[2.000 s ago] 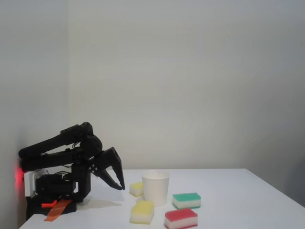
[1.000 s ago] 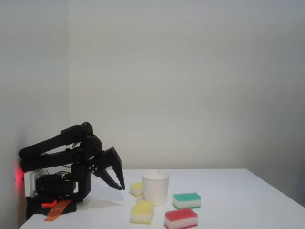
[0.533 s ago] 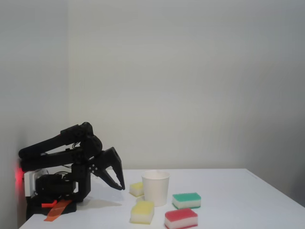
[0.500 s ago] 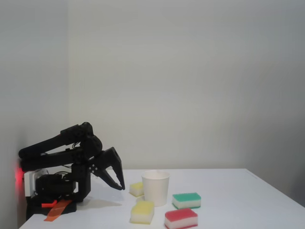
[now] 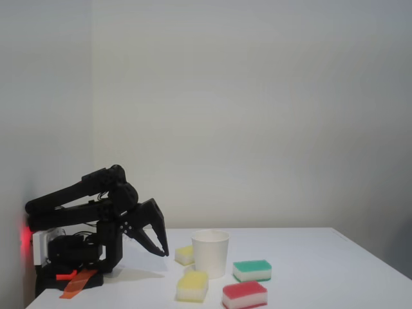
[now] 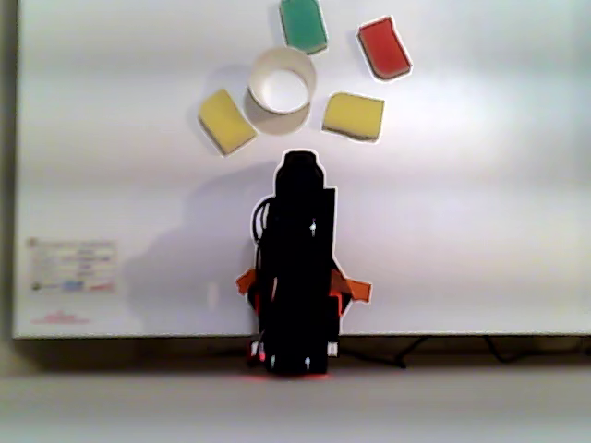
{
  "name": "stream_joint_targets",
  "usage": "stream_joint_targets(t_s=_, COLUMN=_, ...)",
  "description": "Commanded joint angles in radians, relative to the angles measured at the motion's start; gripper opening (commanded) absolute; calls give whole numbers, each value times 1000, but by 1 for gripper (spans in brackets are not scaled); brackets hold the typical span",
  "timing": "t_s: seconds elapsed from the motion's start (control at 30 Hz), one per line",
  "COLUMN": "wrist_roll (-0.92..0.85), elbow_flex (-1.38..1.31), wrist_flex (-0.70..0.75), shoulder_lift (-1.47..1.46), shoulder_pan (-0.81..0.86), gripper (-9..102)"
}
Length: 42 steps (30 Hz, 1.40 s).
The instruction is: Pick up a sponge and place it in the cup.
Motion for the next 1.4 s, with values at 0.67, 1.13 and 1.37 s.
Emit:
stream_joint_targets(t_s=0.67, wrist_roll=144, elbow_flex=29, wrist_flex=26, shoulder_lift=-5, shoulder_pan=-67, gripper=0)
stream_joint_targets(t_s=1.13, wrist_roll=138, elbow_flex=-264, wrist_flex=169, shoulder_lift=-204, shoulder_pan=-46, gripper=0)
stream_joint_targets(t_s=1.37, wrist_roll=138, elbow_flex=-555, wrist_flex=287, shoulder_lift=-466, shoulder_pan=3, gripper=0)
